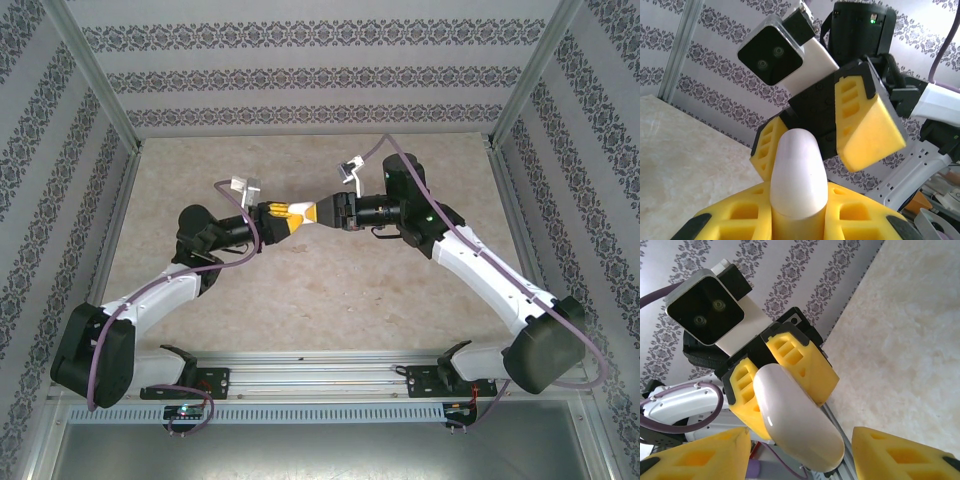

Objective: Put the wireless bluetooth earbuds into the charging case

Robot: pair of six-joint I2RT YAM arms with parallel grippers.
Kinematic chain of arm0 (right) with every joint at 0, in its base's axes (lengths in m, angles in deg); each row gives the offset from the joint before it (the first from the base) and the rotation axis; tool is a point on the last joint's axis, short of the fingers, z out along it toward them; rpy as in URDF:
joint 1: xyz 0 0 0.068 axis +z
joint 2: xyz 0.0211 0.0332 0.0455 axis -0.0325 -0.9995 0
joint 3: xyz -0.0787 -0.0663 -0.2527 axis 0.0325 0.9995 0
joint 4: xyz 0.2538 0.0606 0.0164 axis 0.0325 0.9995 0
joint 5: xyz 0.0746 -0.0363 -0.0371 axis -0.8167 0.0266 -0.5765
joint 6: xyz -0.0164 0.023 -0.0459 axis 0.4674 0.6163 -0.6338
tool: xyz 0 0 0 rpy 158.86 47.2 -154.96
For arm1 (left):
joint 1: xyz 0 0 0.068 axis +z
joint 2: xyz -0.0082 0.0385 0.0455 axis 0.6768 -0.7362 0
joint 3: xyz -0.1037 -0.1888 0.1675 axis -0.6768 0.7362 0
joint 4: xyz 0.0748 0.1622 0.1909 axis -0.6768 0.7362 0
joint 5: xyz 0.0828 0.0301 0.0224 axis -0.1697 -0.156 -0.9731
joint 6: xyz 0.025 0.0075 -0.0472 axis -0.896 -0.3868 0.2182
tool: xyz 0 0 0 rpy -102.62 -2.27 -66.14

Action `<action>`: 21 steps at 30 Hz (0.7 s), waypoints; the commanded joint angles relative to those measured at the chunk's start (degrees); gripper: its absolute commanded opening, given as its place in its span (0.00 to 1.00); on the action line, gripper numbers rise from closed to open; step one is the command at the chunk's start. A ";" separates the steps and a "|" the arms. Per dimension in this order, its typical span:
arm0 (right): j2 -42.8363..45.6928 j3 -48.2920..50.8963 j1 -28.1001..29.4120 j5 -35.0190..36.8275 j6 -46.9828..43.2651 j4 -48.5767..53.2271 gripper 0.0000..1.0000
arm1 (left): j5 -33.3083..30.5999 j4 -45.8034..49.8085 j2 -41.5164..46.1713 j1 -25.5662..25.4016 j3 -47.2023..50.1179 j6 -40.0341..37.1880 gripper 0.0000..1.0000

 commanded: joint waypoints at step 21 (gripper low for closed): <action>1.29 5.53 0.04 5.68 6.70 -17.23 0.13 | -2.49 14.72 9.98 0.84 -1.76 -11.46 0.65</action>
